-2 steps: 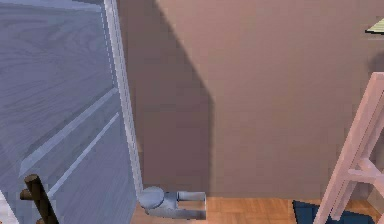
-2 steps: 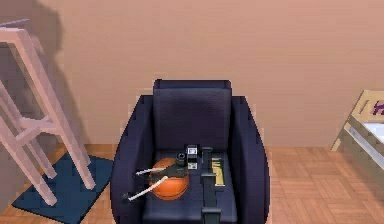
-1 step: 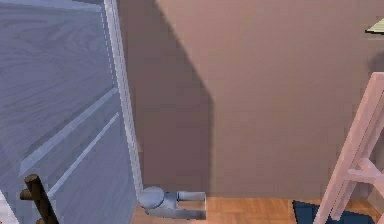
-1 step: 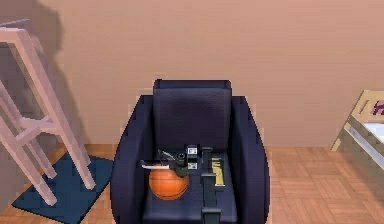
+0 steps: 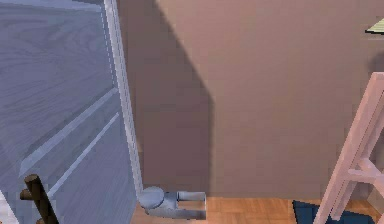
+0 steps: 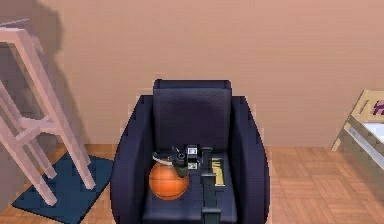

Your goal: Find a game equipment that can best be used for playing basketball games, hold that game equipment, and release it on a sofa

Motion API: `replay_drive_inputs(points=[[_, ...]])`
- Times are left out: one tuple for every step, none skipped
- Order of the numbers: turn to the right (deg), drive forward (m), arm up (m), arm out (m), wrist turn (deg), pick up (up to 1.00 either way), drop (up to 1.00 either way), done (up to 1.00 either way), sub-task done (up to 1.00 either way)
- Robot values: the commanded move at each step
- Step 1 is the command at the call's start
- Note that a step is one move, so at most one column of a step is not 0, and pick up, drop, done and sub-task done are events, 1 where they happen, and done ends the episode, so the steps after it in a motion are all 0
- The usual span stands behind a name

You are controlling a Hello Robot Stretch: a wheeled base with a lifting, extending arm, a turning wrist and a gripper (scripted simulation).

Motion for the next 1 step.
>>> replay_drive_inputs(points=[[0.0,0.0,-0.3,0.0,0.0,0.0,0.0,0.0,0.0]])
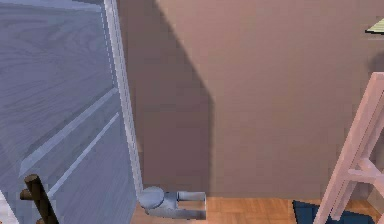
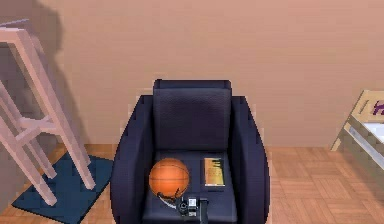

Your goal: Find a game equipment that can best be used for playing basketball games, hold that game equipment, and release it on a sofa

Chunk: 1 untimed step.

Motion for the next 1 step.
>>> replay_drive_inputs(points=[[0.0,0.0,0.0,0.0,0.0,1.0,0.0,0.0,0.0]])
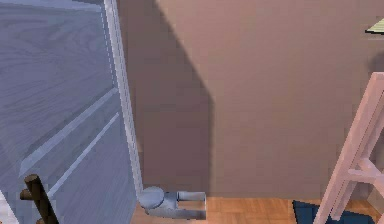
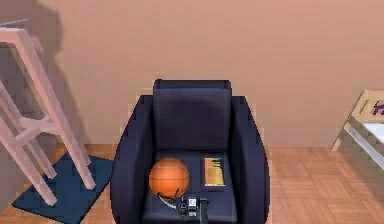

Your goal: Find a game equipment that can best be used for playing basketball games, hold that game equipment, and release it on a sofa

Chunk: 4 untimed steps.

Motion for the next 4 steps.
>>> replay_drive_inputs(points=[[0.0,0.0,0.1,0.0,0.0,0.0,0.0,0.0,0.0],[0.0,0.0,0.5,0.0,0.0,0.0,0.0,0.0,0.0],[0.0,0.0,0.06,0.0,0.0,0.0,0.0,0.0,0.0],[0.0,0.0,0.0,0.0,-45.0,0.0,0.0,0.0,0.0]])
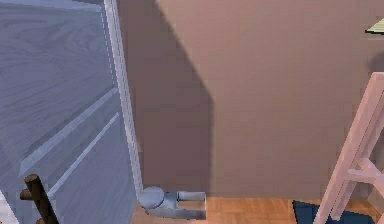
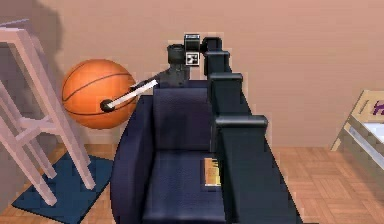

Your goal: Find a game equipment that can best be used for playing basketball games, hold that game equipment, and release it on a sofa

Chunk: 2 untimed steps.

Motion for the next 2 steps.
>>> replay_drive_inputs(points=[[0.0,0.0,0.0,0.0,-45.0,0.0,0.0,0.0,0.0],[0.0,0.0,0.0,0.0,-12.0,0.0,0.0,0.0,0.0]])
